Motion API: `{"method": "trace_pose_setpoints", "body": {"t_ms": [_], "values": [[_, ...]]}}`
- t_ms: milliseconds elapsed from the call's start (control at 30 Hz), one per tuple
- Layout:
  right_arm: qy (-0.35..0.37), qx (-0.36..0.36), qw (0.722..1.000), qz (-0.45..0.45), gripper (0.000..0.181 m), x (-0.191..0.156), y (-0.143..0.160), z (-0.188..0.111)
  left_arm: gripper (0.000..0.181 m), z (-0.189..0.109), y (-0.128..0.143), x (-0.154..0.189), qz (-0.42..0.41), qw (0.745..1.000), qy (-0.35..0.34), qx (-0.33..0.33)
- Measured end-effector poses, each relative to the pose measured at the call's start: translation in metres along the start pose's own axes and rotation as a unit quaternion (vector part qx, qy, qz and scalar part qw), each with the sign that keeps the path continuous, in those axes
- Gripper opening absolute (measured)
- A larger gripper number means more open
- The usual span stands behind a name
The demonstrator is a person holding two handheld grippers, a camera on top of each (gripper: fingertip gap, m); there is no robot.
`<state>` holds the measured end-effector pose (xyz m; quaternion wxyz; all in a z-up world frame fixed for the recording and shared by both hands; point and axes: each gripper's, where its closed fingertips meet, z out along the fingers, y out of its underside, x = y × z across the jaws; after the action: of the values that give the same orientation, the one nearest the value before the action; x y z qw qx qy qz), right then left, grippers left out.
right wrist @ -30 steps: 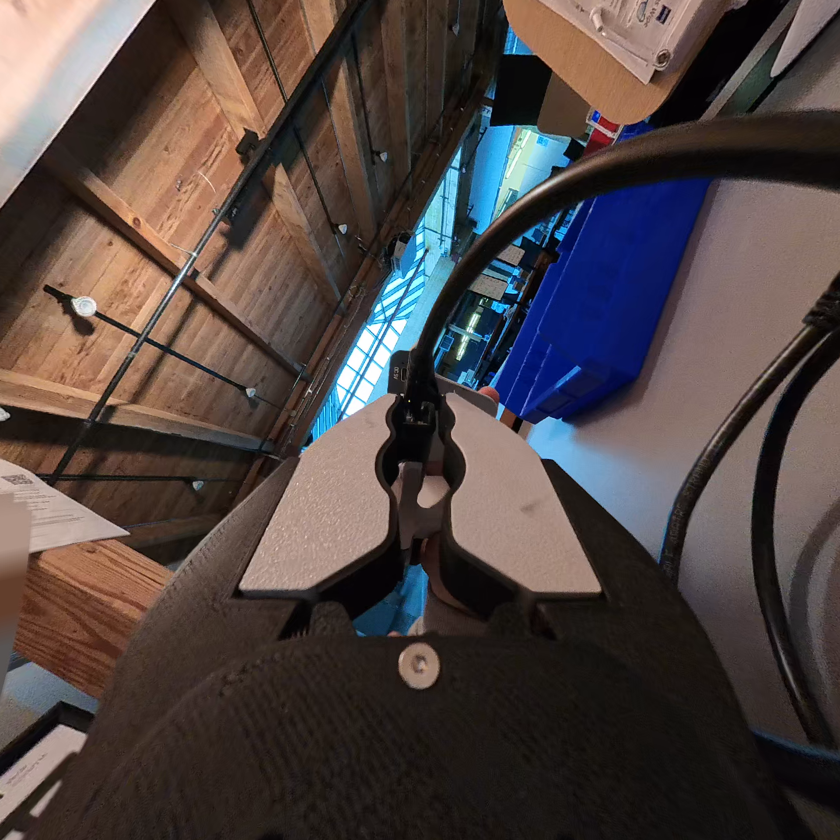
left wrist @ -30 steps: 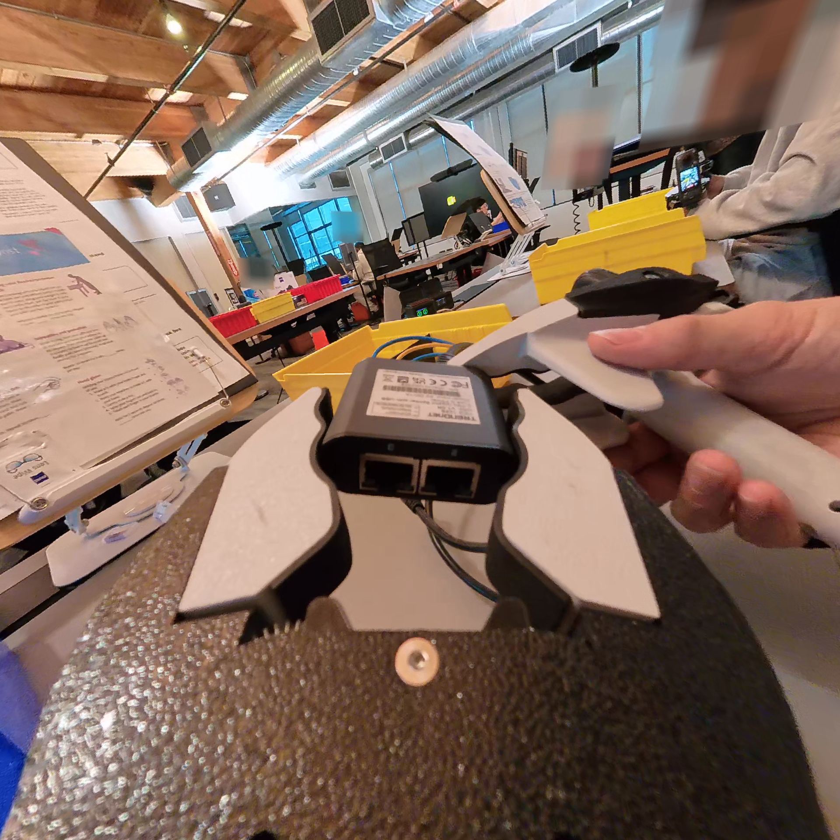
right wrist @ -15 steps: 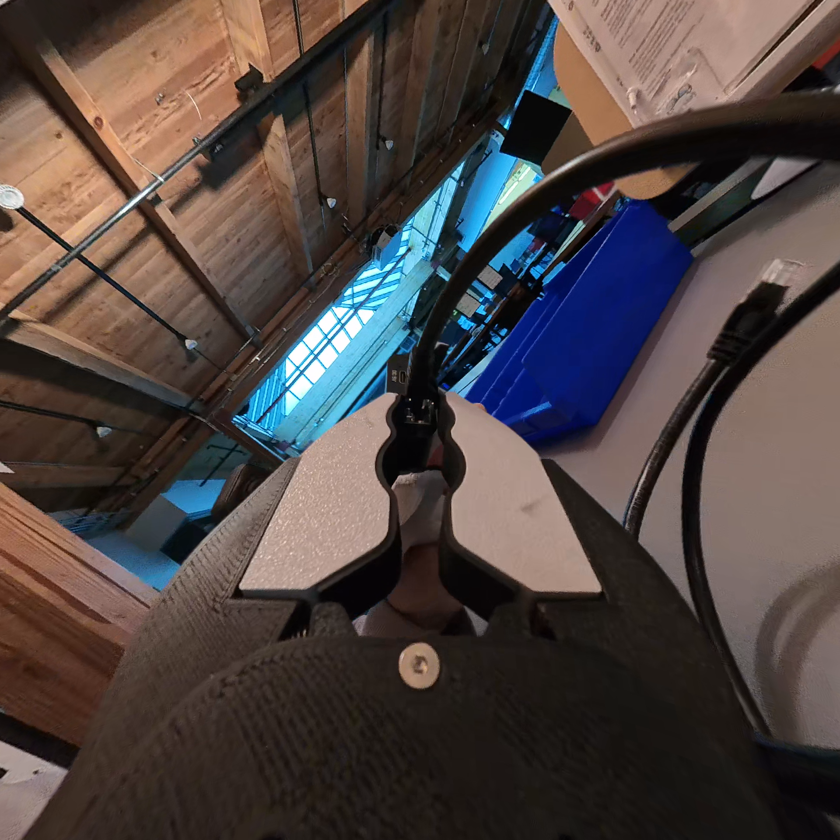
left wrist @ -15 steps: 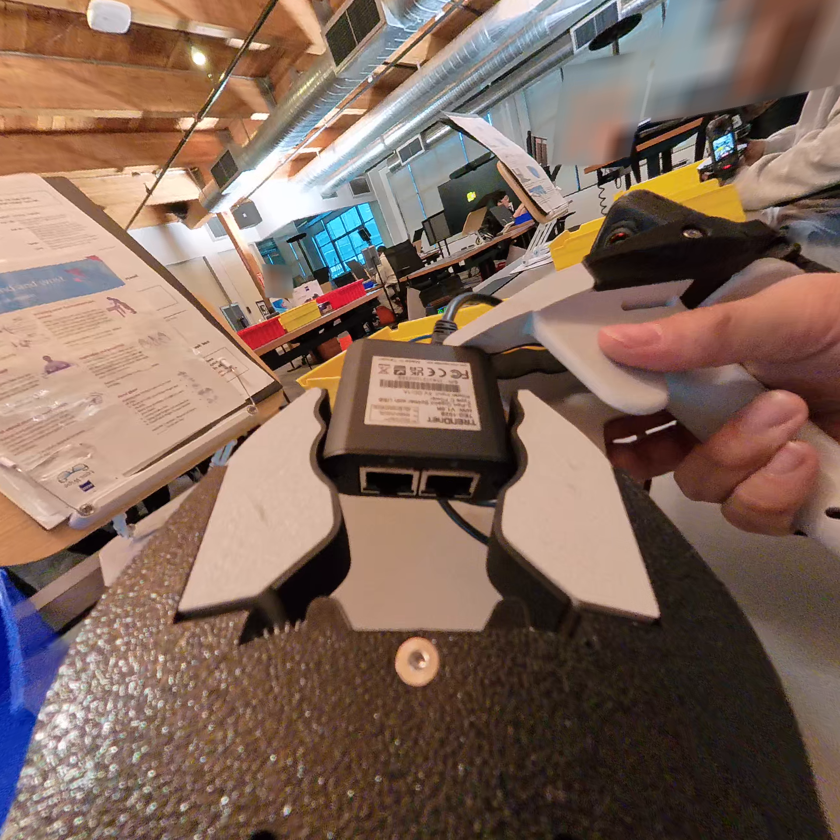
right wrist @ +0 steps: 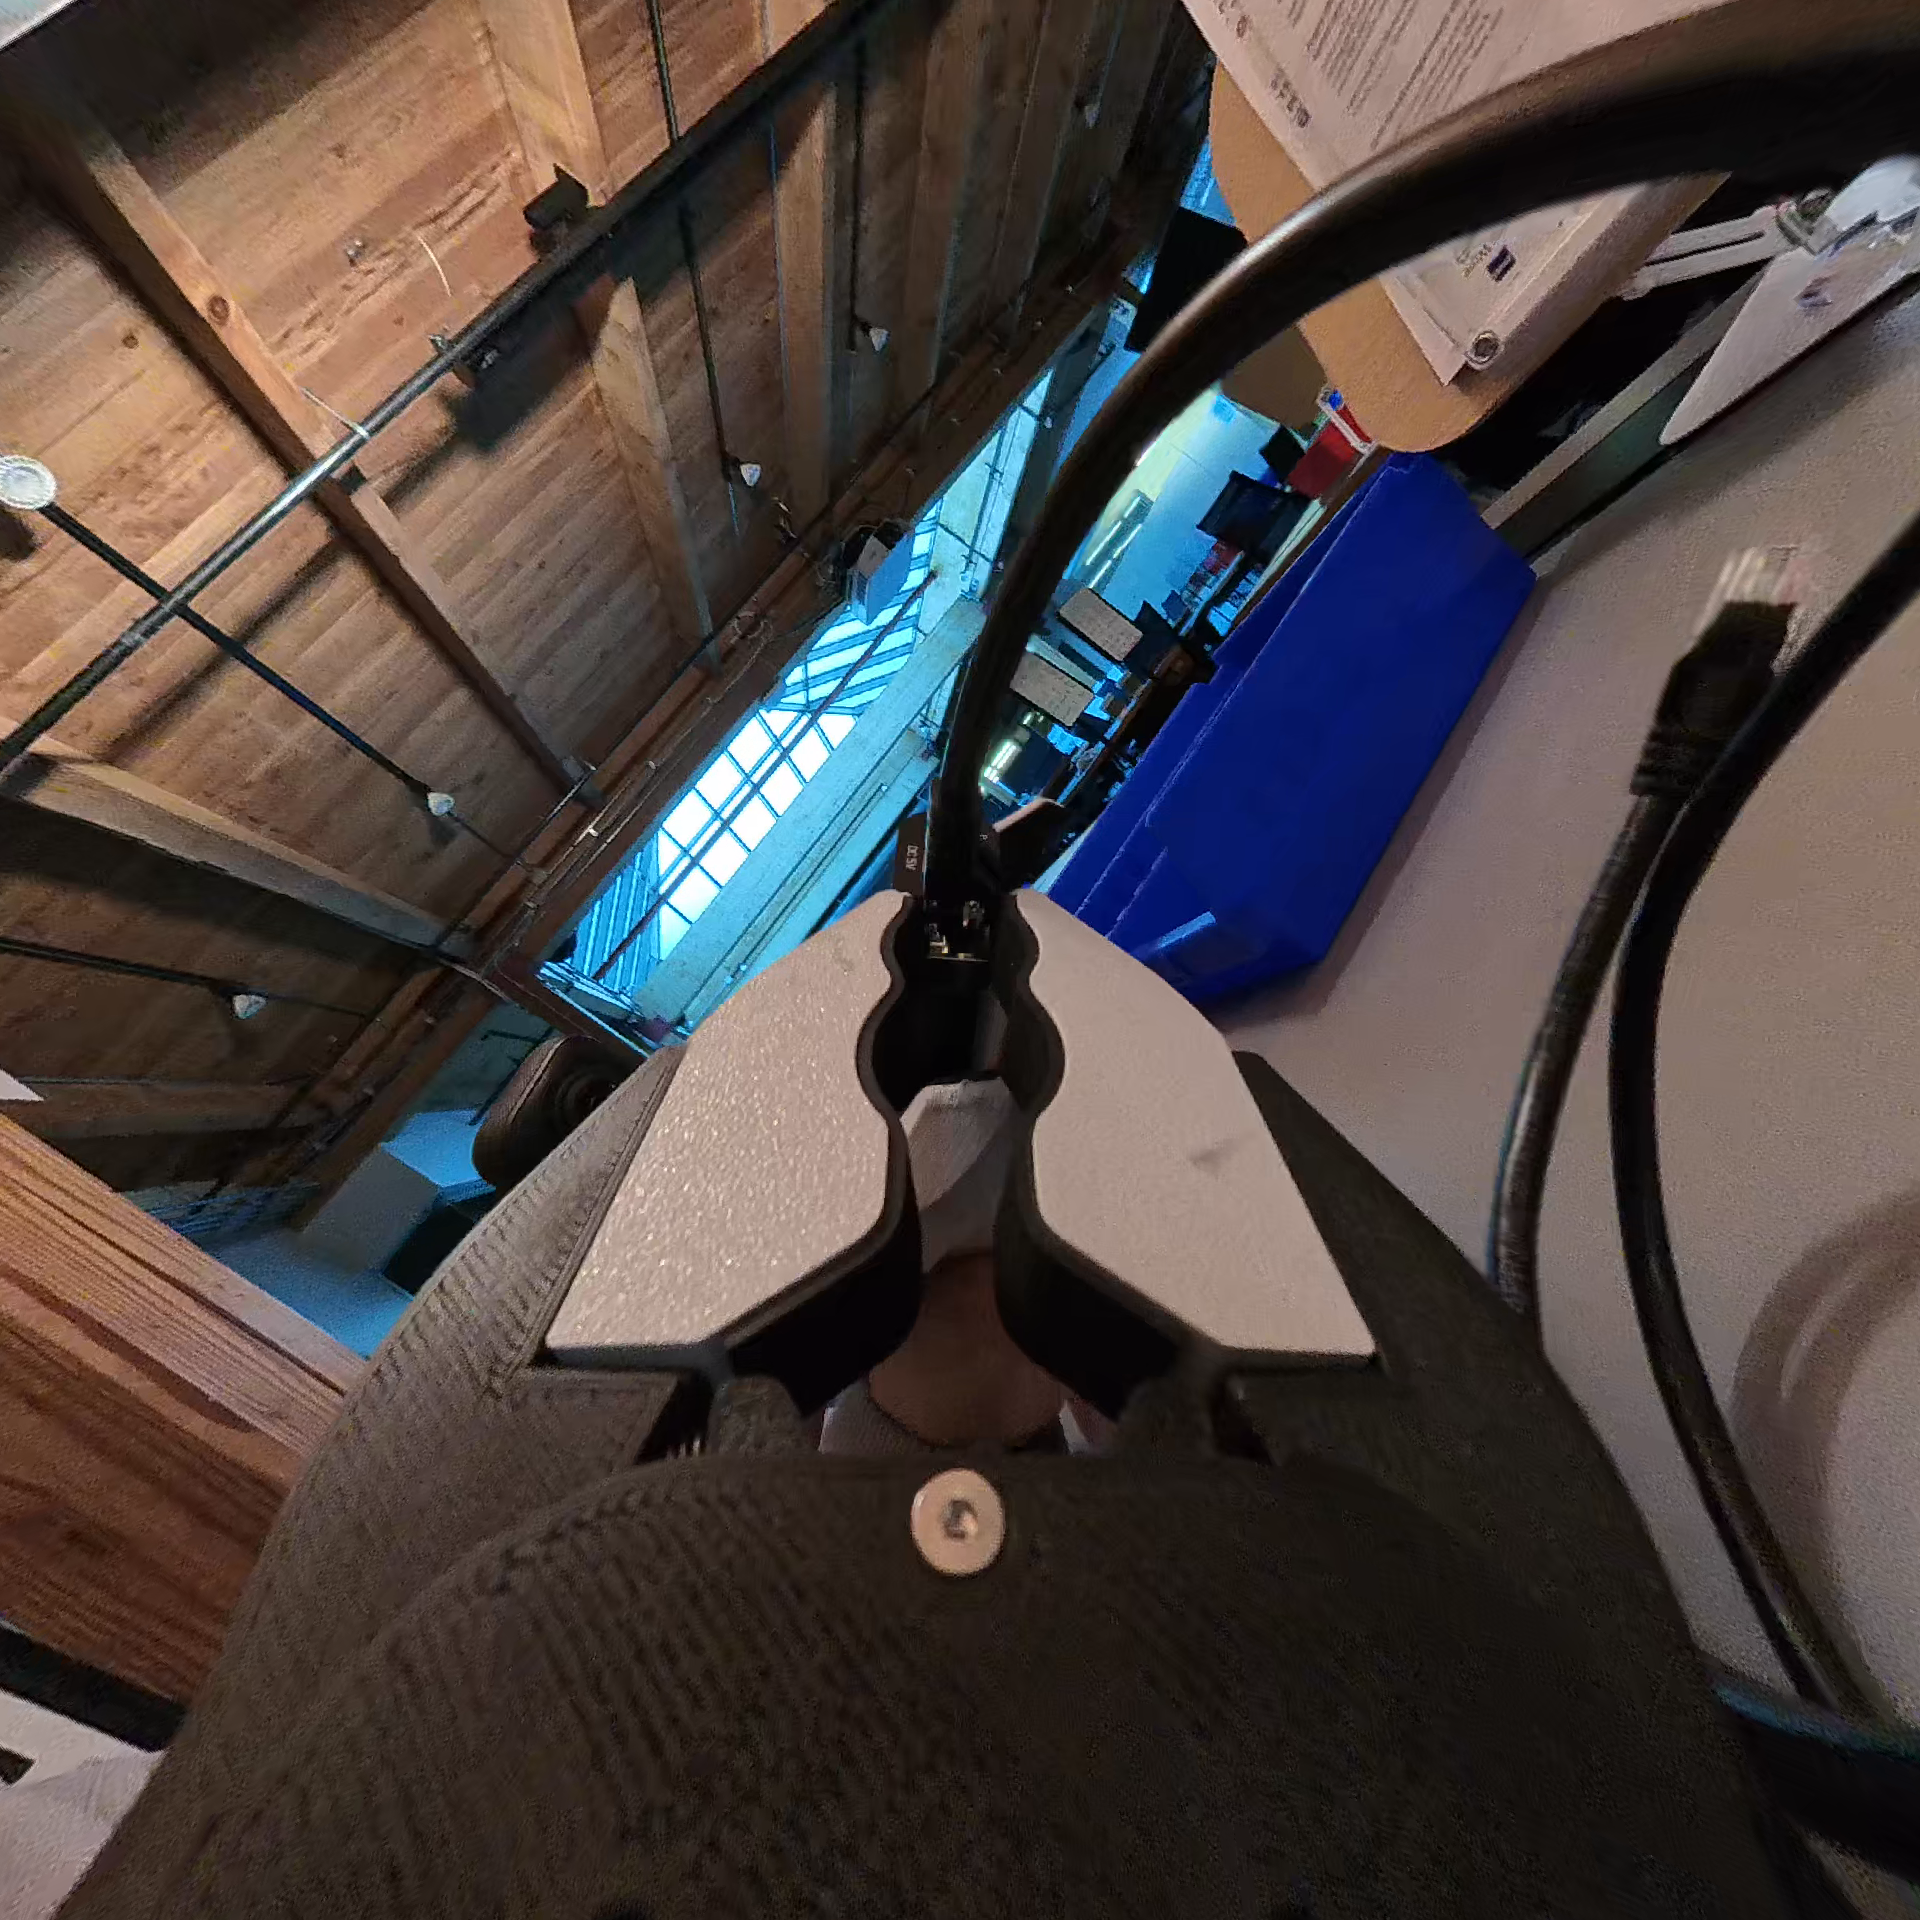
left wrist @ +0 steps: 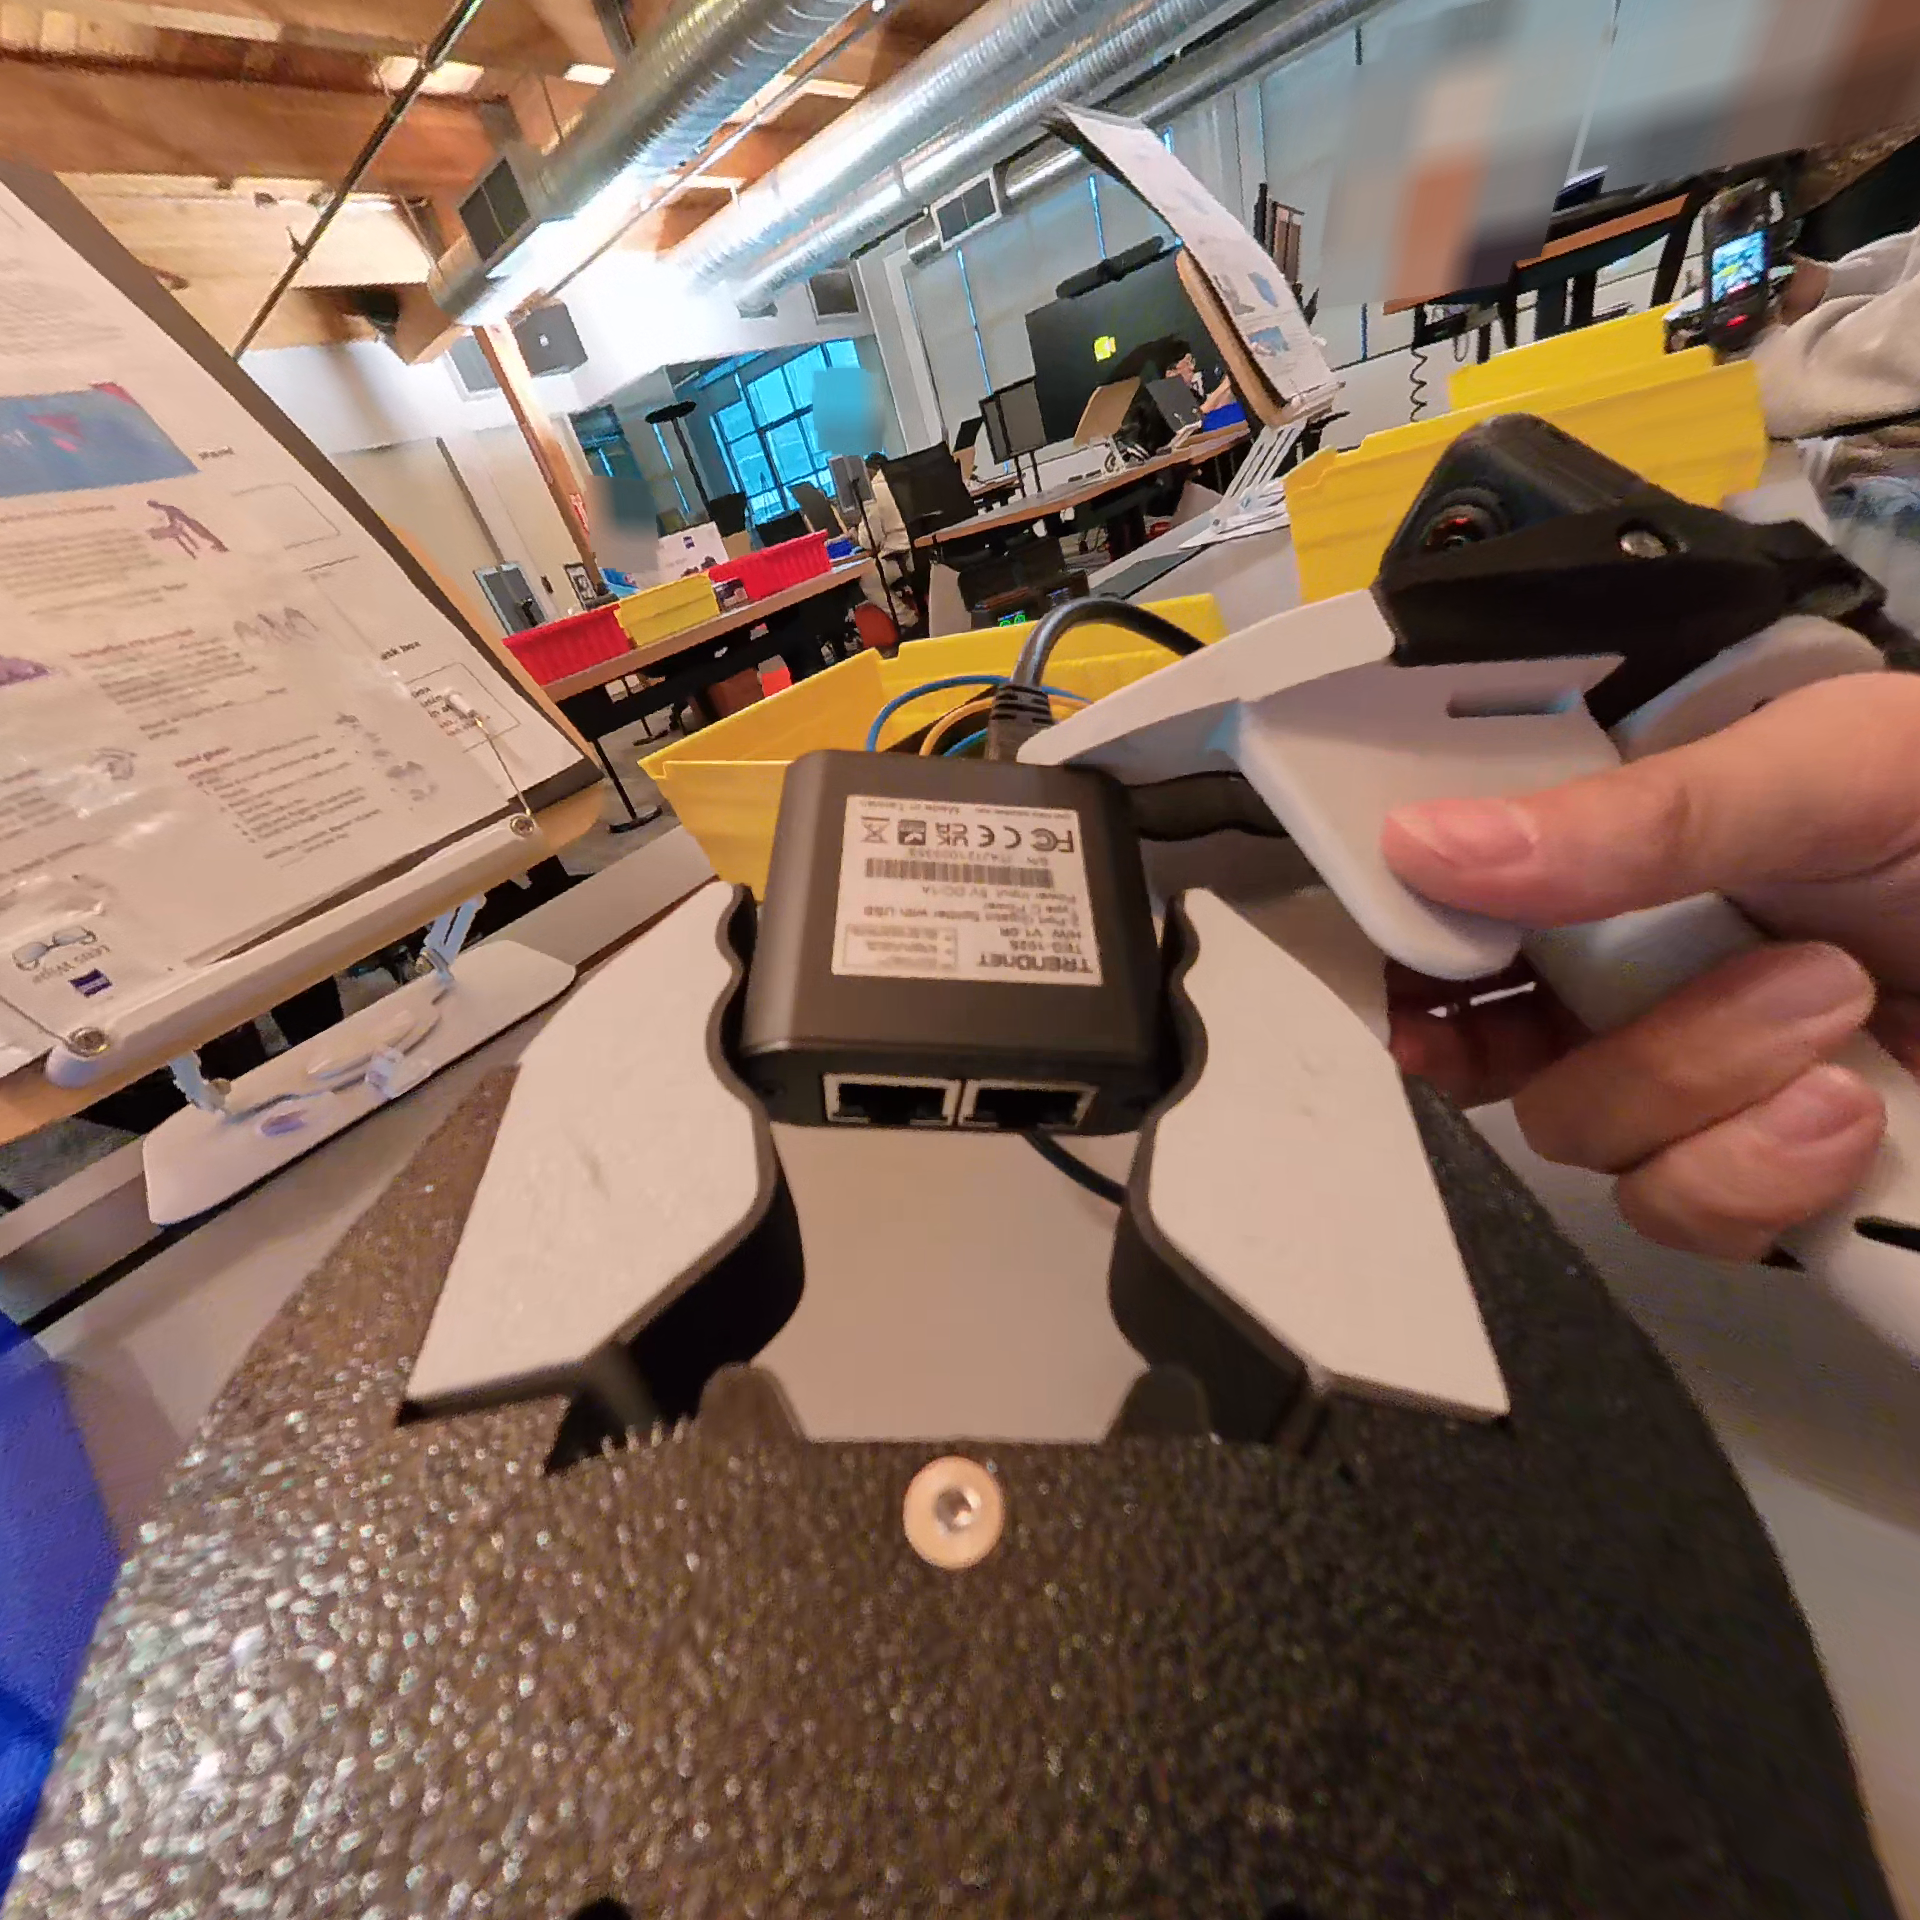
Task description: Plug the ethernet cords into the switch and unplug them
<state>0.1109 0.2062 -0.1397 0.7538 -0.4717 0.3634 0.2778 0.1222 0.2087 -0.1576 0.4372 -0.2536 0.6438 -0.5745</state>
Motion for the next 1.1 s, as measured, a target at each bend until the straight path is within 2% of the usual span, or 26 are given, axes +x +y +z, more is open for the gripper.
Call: {"method": "trace_pose_setpoints", "body": {"t_ms": [267, 367, 533, 667, 767, 1100], "values": [[-0.014, -0.013, 1.000, -0.015, 0.013, 0.003, -0.004, 0.002, 0.074, 0.004, 0.001, -0.003, -0.003, 1.000, -0.024, -0.008], [-0.019, -0.023, 0.999, -0.019, 0.013, 0.003, -0.004, 0.003, 0.074, 0.003, 0.001, -0.005, 0.022, 0.999, -0.040, -0.012], [-0.019, -0.026, 0.998, -0.053, 0.014, -0.002, -0.006, 0.003, 0.073, 0.004, -0.004, -0.002, -0.044, 0.999, -0.018, 0.011], [-0.018, -0.029, 0.995, -0.096, 0.013, -0.006, -0.005, 0.004, 0.073, 0.001, -0.007, -0.003, -0.015, 1.000, -0.014, 0.019], [-0.034, -0.027, 0.996, -0.072, 0.013, -0.009, -0.004, 0.005, 0.074, -0.002, -0.011, -0.004, 0.001, 1.000, -0.013, 0.016], [-0.028, -0.023, 0.995, -0.092, 0.014, -0.009, -0.004, 0.007, 0.074, -0.002, -0.009, -0.005, -0.012, 1.000, -0.006, 0.020]]}}
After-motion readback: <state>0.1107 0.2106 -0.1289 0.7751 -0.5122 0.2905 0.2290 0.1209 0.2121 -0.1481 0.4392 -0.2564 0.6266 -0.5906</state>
